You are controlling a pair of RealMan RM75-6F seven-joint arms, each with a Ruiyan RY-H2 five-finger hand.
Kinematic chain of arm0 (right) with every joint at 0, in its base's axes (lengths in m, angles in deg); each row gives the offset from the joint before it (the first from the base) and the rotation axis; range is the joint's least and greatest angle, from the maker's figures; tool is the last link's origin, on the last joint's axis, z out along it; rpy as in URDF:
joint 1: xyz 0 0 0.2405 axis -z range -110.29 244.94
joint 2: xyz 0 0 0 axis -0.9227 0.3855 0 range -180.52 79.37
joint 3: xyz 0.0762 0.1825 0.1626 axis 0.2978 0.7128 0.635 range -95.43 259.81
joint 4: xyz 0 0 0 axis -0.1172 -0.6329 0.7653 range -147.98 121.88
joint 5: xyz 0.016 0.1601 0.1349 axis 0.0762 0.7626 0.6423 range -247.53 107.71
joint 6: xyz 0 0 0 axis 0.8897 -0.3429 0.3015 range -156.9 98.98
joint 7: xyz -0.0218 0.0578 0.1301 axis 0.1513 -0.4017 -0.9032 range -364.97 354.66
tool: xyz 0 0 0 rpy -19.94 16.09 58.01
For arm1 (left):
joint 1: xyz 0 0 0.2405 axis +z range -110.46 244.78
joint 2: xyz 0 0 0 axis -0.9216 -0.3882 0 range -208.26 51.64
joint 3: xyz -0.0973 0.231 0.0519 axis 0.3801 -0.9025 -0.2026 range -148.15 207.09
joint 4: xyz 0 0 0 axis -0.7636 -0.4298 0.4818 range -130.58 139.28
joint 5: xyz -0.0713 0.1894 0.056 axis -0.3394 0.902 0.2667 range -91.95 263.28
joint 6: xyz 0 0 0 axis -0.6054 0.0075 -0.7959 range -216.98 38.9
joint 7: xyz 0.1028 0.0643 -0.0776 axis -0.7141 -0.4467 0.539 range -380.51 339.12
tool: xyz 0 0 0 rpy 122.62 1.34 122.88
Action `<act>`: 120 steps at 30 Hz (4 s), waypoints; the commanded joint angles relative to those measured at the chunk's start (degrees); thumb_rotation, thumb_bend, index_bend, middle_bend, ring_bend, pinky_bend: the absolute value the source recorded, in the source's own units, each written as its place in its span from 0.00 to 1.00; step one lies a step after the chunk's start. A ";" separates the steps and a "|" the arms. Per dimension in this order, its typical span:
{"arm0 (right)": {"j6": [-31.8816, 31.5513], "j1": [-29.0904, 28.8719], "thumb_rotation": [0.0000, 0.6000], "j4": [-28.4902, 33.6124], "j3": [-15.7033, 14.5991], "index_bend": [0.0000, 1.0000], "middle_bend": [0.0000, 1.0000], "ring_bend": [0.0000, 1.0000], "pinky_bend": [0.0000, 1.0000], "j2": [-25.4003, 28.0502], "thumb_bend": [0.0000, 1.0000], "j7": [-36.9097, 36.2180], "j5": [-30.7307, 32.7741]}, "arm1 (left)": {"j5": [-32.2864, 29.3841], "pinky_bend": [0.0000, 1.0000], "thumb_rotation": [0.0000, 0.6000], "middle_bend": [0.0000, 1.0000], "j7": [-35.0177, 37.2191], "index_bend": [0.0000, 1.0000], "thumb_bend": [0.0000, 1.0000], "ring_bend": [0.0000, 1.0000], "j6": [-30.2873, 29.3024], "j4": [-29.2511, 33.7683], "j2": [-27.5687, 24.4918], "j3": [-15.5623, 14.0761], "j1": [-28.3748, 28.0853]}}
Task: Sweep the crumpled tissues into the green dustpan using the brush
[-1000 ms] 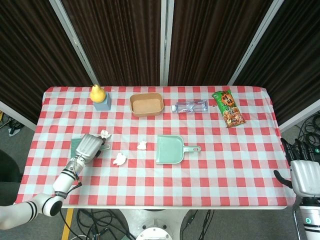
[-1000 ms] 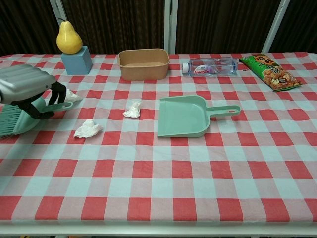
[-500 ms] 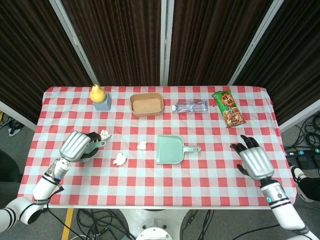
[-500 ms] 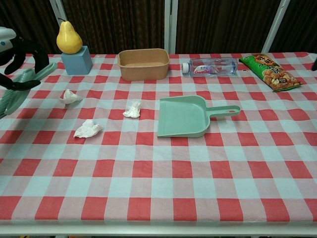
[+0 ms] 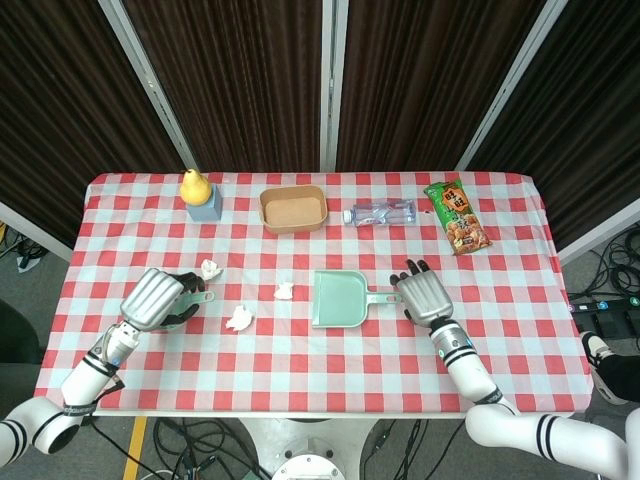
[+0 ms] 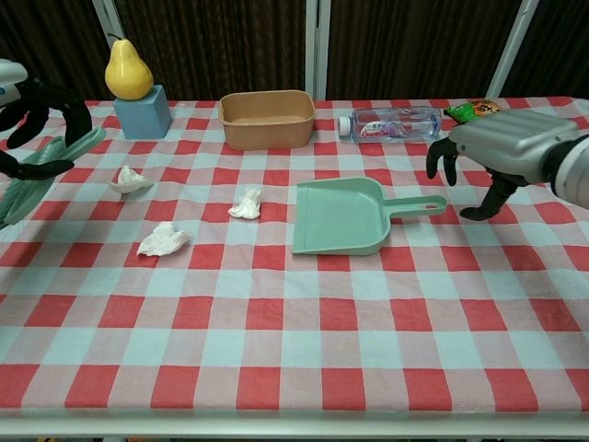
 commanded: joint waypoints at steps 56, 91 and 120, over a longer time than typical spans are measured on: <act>-5.35 -17.84 1.00 -0.34 -0.44 0.64 0.58 0.35 0.32 -6.53 0.38 14.03 23.07 | -2.18 0.87 1.00 0.55 20.72 0.51 0.43 0.73 12.98 -24.47 9.83 3.81 -8.68; -7.06 -23.06 1.00 -7.57 -1.18 0.64 0.58 0.35 0.32 -14.98 0.39 13.57 26.05 | 1.53 0.86 1.00 0.57 48.35 0.52 0.43 0.67 12.06 -43.73 25.42 1.07 -19.77; 1.15 -21.24 1.00 -13.51 -2.51 0.64 0.58 0.35 0.26 -15.49 0.39 3.60 17.83 | -6.22 0.85 1.00 0.57 37.74 0.52 0.43 0.66 7.76 -11.47 11.22 4.51 -15.00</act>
